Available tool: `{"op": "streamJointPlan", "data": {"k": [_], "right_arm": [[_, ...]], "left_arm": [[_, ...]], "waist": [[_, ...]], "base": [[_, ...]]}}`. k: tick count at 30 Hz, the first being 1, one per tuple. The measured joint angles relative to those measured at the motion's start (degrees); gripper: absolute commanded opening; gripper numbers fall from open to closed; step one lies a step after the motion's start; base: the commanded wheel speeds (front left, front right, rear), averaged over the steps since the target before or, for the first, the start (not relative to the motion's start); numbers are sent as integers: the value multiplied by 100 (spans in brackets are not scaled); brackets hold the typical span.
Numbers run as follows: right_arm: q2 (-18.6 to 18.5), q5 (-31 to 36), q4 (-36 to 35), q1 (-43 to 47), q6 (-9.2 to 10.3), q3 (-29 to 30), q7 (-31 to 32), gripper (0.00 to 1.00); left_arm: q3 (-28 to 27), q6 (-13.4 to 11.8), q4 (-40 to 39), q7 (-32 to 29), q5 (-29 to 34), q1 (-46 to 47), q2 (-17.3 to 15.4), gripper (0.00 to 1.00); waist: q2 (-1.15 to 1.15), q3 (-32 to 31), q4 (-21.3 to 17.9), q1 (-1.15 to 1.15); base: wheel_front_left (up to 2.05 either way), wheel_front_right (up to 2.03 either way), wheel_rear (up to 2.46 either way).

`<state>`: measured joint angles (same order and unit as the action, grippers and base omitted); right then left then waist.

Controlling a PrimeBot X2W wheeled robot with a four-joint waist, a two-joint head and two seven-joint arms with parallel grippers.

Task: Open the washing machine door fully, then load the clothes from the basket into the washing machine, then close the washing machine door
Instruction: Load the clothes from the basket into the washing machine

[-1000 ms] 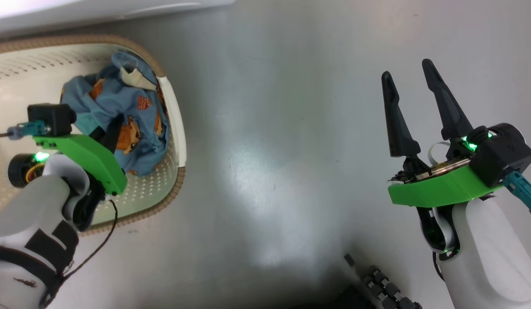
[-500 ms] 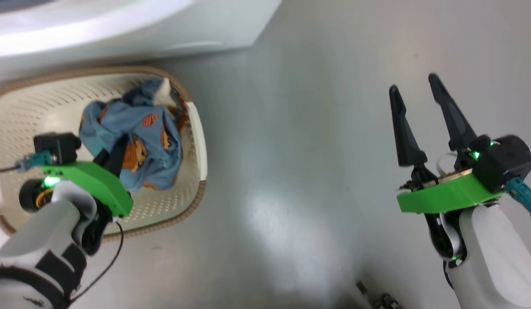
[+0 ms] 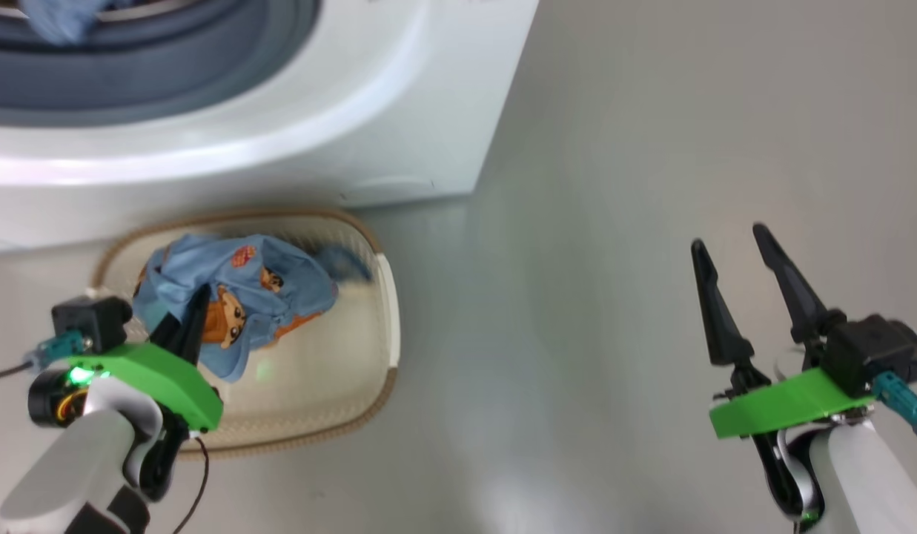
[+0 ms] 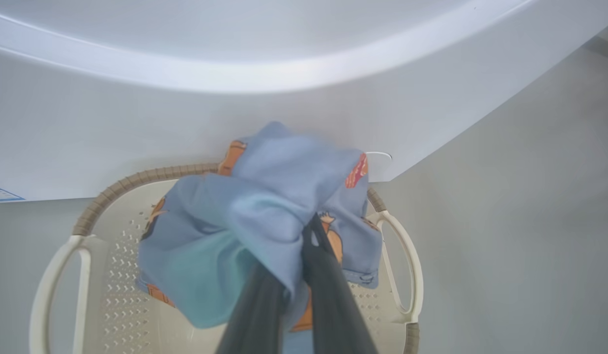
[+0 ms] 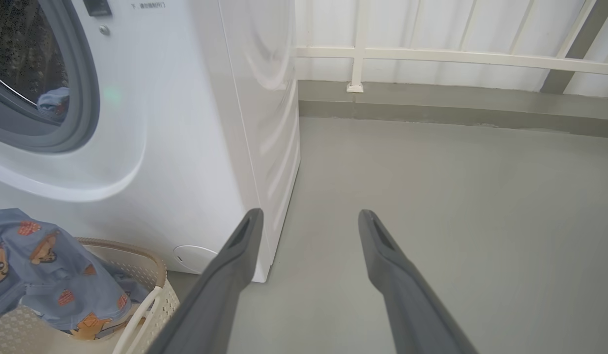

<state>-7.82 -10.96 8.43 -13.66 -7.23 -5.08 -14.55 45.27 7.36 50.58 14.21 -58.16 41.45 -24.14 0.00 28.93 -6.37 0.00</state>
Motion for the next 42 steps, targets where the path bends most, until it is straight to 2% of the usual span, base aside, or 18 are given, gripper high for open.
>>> {"op": "streamJointPlan", "data": {"k": [13, 21, 33, 42], "right_arm": [[-185, -11, 62, 719, 0, 153, 0, 100], [-264, -24, 87, 1203, 0, 224, 1, 100], [-276, -25, 60, 1722, 0, 357, 1, 100], [-254, -25, 5, 1785, 0, 378, 1, 100]], "left_arm": [[-2302, -1, -1152, 1, 1994, -1503, 327, 0], [-3354, -20, -2114, 0, 2878, -2549, 606, 0], [-4291, -93, -3487, 1, 3755, -3897, 1051, 0], [-4519, -85, -3779, 1, 3965, -4072, 1265, 0]], "waist": [[0, -1246, 249, 0], [0, -1891, 354, 0], [0, -2557, 468, 0], [0, -2497, 505, 0]], "base": [[0, 0, 0], [0, 0, 0], [0, 0, 0], [0, 0, 0]]}}
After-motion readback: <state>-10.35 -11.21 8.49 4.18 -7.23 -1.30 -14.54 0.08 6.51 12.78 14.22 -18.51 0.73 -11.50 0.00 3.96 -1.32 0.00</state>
